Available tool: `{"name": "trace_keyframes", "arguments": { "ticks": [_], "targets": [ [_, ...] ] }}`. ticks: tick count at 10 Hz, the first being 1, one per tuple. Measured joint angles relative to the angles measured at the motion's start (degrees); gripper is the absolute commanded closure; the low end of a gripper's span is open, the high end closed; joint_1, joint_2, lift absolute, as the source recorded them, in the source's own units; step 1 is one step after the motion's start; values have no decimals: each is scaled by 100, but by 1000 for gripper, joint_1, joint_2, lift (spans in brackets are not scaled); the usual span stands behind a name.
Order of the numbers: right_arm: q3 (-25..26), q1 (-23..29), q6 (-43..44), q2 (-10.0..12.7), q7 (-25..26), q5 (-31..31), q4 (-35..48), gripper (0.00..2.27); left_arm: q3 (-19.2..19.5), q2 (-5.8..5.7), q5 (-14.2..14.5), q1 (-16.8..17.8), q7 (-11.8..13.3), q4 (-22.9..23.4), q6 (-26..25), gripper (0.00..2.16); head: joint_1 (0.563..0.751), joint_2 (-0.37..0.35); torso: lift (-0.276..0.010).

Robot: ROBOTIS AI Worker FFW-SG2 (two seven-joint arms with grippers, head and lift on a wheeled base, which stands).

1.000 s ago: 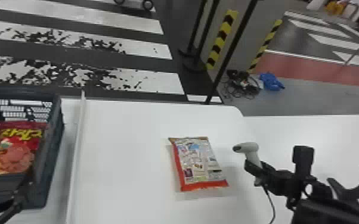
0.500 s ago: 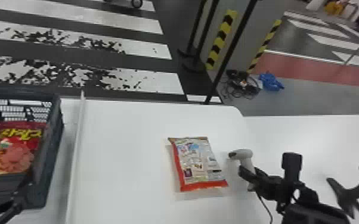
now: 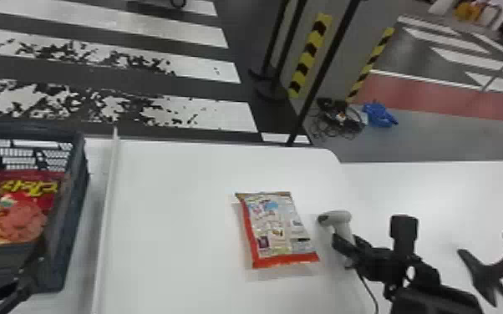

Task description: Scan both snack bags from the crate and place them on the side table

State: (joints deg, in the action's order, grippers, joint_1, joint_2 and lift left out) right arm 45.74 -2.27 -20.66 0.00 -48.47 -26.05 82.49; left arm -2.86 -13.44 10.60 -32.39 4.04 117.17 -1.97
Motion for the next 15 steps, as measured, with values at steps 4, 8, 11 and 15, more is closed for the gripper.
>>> {"name": "trace_keyframes", "arguments": {
  "ticks": [4, 8, 11, 15],
  "targets": [
    [34, 16, 82, 0, 173, 5, -11, 481, 3, -2, 3, -13, -3, -10, 7, 87, 695, -350, -98],
    [65, 31, 83, 0, 354, 30, 40, 93, 0, -1, 3, -22, -4, -2, 8, 87, 695, -350, -98],
    [152, 376, -676, 0, 292, 801, 977, 93, 13, -1, 0, -19, -8, -1, 7, 87, 695, -350, -98],
    [-372, 1218, -2426, 0, -195, 2148, 2457, 97, 14, 0, 3, 29, -8, -12, 5, 87, 695, -328, -98]
  ]
}}
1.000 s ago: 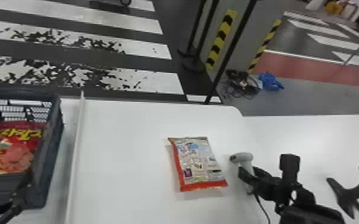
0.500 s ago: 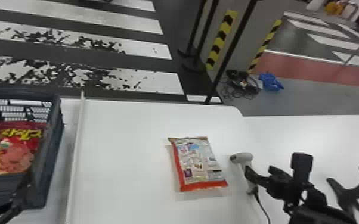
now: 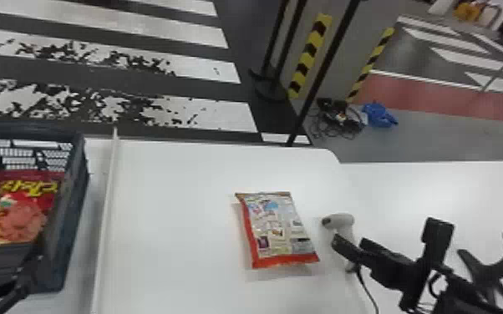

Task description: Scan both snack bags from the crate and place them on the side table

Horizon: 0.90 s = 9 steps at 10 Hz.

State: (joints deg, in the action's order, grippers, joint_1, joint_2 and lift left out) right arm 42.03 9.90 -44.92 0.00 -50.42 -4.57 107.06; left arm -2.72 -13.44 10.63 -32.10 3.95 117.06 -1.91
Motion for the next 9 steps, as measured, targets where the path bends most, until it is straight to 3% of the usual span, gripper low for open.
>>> {"name": "trace_keyframes", "arguments": {
  "ticks": [9],
  "targets": [
    [-1020, -465, -218, 0, -173, -928, -655, 113, 9, -70, 84, 18, 1, -33, 2, 87, 695, -218, -98]
  ]
}}
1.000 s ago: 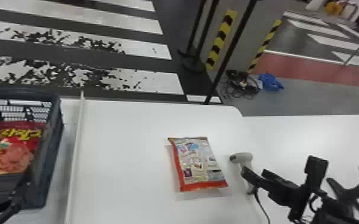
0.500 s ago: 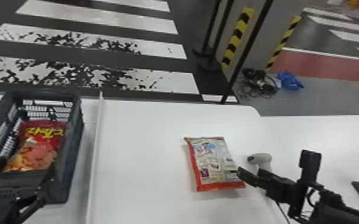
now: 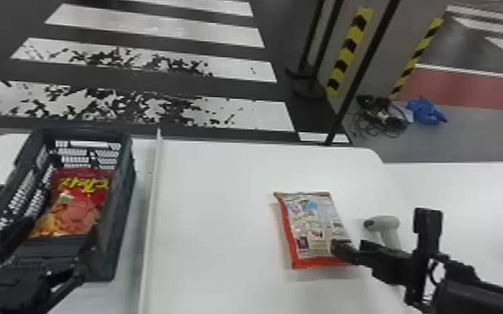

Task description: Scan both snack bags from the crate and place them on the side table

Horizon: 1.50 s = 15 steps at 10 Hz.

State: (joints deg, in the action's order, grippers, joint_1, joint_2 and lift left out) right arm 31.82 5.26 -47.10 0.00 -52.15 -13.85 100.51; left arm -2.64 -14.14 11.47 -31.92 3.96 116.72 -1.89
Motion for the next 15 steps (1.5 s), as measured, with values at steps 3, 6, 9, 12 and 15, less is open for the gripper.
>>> {"name": "trace_keyframes", "arguments": {
  "ticks": [3, 6, 9, 12, 15],
  "targets": [
    [-65, -329, -210, 0, -129, -370, -531, 748, 11, -9, 6, -21, 0, -8, 3, 87, 695, -203, -98],
    [-88, -440, 297, 0, -336, -736, -816, 2219, 26, -8, 13, -44, 0, -23, 48, 87, 695, -199, -98],
    [-27, -276, 1386, 0, -595, -775, -829, 2223, 18, 8, 19, -47, 0, -44, 70, 87, 695, -198, -98],
    [181, -127, 1765, 0, -874, -577, -667, 2223, 26, 8, 17, -65, -3, -37, 70, 87, 695, -201, -98],
    [795, -279, 1042, 0, -818, 90, -188, 2223, 27, 8, 15, -77, -9, -28, 70, 87, 695, -247, -98]
  ]
}}
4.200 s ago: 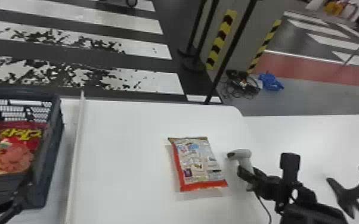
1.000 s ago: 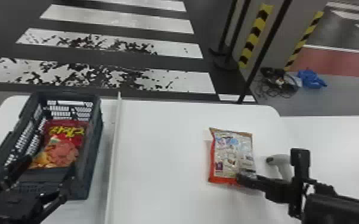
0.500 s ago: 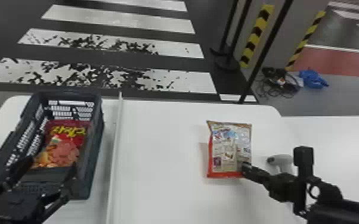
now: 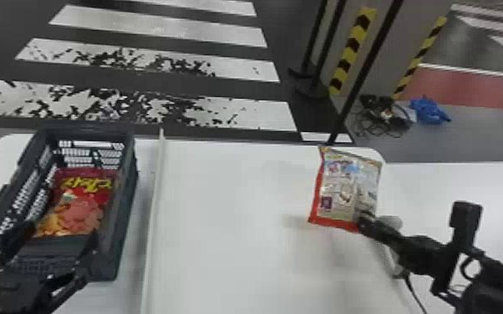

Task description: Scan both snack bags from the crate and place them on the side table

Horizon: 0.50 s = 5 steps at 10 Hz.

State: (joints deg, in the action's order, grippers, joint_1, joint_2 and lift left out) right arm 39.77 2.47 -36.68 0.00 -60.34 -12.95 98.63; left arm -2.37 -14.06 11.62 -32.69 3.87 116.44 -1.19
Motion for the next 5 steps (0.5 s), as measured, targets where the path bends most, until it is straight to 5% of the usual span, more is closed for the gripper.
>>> {"name": "trace_keyframes", "arguments": {
  "ticks": [5],
  "targets": [
    [1493, -945, -226, -104, 1098, 129, -270, 2223, 0, -9, 6, -16, 9, 15, 76, 87, 695, -350, -98]
  ]
}}
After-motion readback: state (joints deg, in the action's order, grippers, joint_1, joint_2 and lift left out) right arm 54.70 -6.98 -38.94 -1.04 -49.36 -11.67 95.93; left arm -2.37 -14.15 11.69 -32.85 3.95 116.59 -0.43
